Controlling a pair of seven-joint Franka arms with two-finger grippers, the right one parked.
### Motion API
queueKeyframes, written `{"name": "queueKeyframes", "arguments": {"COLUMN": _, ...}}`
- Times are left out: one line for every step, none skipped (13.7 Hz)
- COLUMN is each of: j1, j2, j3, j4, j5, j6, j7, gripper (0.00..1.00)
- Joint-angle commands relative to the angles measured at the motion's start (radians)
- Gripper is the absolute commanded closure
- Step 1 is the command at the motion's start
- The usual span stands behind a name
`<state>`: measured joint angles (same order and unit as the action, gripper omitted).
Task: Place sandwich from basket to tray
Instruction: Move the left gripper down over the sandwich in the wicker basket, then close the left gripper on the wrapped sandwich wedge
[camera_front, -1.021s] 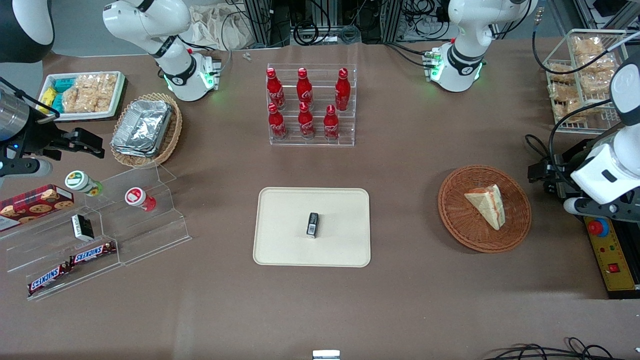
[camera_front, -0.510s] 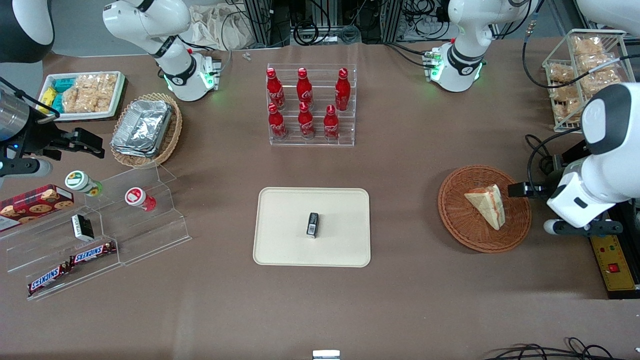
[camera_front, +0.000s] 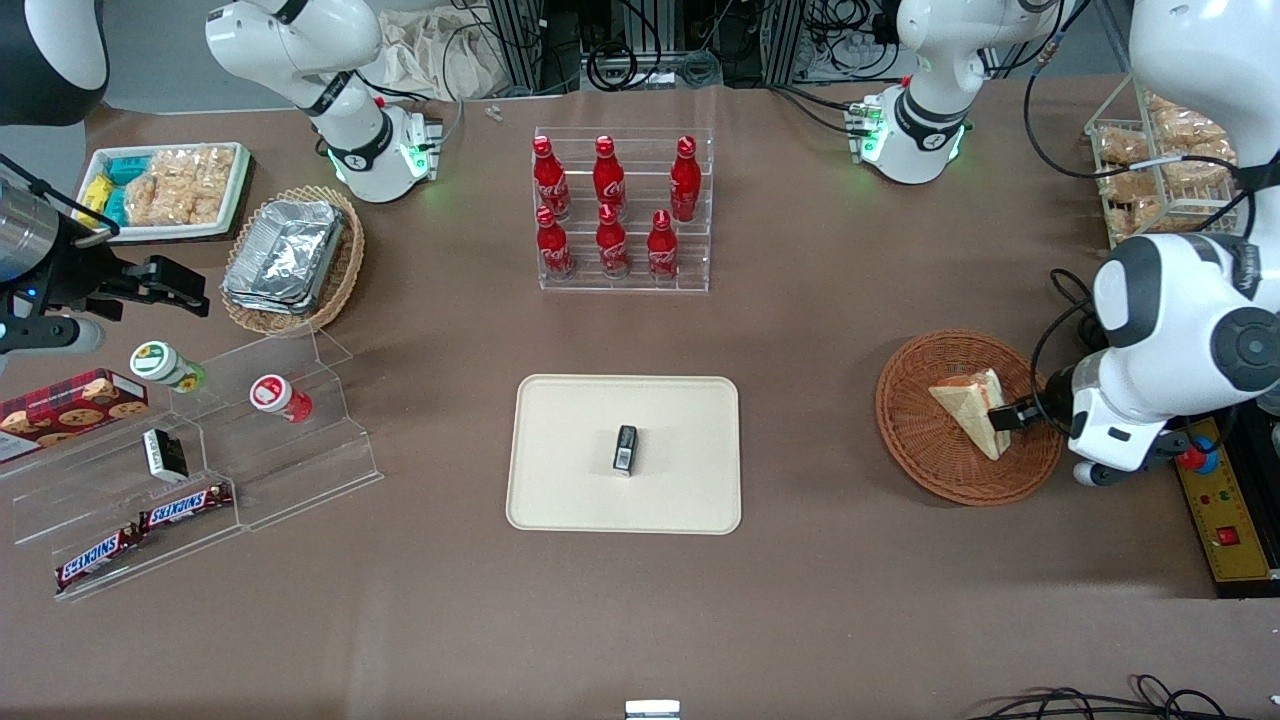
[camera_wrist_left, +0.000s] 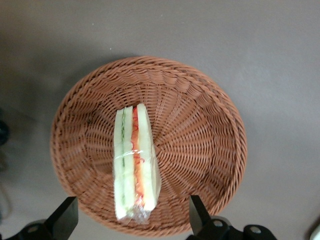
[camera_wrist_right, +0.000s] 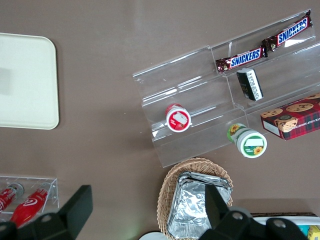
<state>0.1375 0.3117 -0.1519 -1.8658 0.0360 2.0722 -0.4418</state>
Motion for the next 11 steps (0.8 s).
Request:
{"name": "queueKeyframes", "arguments": {"j1": 0.002, "j2": -0.043, "j3": -0.003, "j4": -0.130, "j5": -0.004, "j6": 0.115, "j7": -0.084, "gripper": 0.00}}
{"name": "queueKeyframes", "arguments": {"j1": 0.002, "j2": -0.054, "j3": -0.003, "j4": -0.166, "j5": -0.002, "j6": 0.149, "j7": -0.092, "gripper": 0.00}}
{"name": "queueKeyframes", "arguments": {"j1": 0.004, "j2": -0.060, "j3": -0.003, "j4": -0.203, "j5": -0.001, "j6": 0.179, "j7": -0.092, "gripper": 0.00}}
{"name": "queueKeyframes", "arguments": {"j1": 0.005, "j2": -0.062, "j3": -0.002, "j4": -0.237, "j5": -0.001, "j6": 0.215, "j7": -0.094, "gripper": 0.00}}
{"name": "queueKeyframes", "arguments": {"j1": 0.005, "j2": -0.057, "j3": -0.002, "j4": -0.269, "j5": -0.001, "j6": 0.262, "j7": -0.095, "gripper": 0.00}}
{"name": "queueKeyframes", "arguments": {"j1": 0.011, "j2": -0.054, "j3": -0.002, "j4": -0.304, "j5": -0.001, "j6": 0.311, "j7": -0.095, "gripper": 0.00}}
{"name": "queueKeyframes", "arguments": {"j1": 0.034, "j2": -0.051, "j3": -0.002, "j4": -0.326, "j5": -0.001, "j6": 0.343, "j7": -0.095, "gripper": 0.00}}
{"name": "queueKeyframes", "arguments": {"j1": 0.046, "j2": -0.039, "j3": -0.002, "j4": -0.331, "j5": -0.001, "j6": 0.353, "j7": -0.095, "gripper": 0.00}}
{"name": "queueKeyframes", "arguments": {"j1": 0.048, "j2": -0.025, "j3": -0.002, "j4": -0.328, "j5": -0.002, "j6": 0.355, "j7": -0.097, "gripper": 0.00}}
{"name": "queueKeyframes", "arguments": {"j1": 0.048, "j2": -0.016, "j3": -0.002, "j4": -0.323, "j5": -0.004, "j6": 0.356, "j7": -0.097, "gripper": 0.02}}
{"name": "queueKeyframes", "arguments": {"j1": 0.047, "j2": -0.010, "j3": -0.002, "j4": -0.317, "j5": -0.008, "j6": 0.358, "j7": -0.118, "gripper": 0.32}}
